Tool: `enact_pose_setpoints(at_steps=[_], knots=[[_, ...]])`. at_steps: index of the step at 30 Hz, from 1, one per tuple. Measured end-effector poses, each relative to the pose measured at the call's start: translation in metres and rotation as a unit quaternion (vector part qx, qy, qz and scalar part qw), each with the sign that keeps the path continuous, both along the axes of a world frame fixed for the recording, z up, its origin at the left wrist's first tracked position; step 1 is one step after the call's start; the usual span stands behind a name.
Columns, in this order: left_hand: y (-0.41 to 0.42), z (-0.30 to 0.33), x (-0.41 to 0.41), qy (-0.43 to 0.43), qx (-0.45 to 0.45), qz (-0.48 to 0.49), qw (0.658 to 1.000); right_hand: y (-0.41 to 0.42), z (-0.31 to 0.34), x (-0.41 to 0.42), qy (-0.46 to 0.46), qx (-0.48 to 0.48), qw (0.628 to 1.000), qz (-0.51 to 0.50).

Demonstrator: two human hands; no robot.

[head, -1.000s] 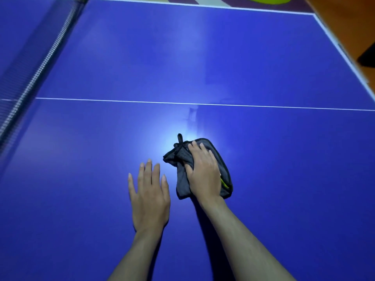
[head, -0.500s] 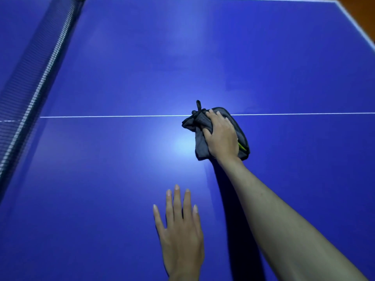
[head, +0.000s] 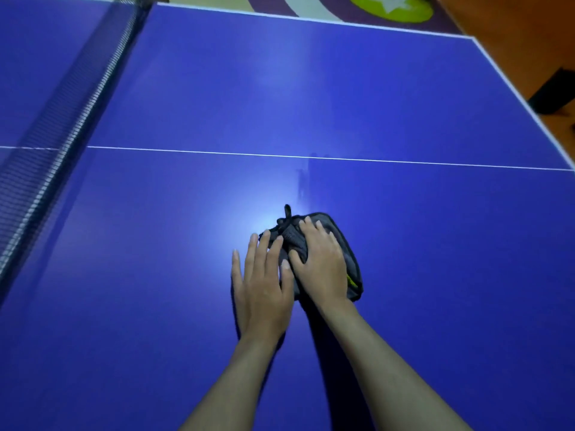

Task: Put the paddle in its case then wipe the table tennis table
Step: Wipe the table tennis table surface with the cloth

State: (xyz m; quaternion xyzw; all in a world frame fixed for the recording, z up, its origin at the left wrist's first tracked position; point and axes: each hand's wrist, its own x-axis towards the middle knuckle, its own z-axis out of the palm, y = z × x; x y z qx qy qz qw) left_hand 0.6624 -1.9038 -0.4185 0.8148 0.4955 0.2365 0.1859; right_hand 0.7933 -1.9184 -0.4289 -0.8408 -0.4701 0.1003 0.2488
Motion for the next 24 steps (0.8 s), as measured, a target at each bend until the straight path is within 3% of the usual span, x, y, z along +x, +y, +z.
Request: enact_pose_setpoints(at_steps=[4, 8, 19, 24], knots=[[0.038, 0.006, -0.052, 0.042, 0.032, -0.016, 0.998, -0.041, 0.002, -0.051, -0.014, -0.015, 1.000, -0.009], [0.079, -0.004, -0.106, 0.109, 0.034, -0.005, 0.993, -0.030, 0.001, -0.055, -0.024, -0.032, 0.999, -0.031], [0.098, -0.020, -0.128, 0.176, 0.019, -0.012, 0.984, 0.101, 0.001, 0.017, -0.010, -0.003, 1.000, -0.025], [0.102, -0.025, -0.128, 0.169, 0.013, -0.021, 0.985, 0.158, 0.004, 0.048, 0.008, 0.018, 1.000, -0.024]])
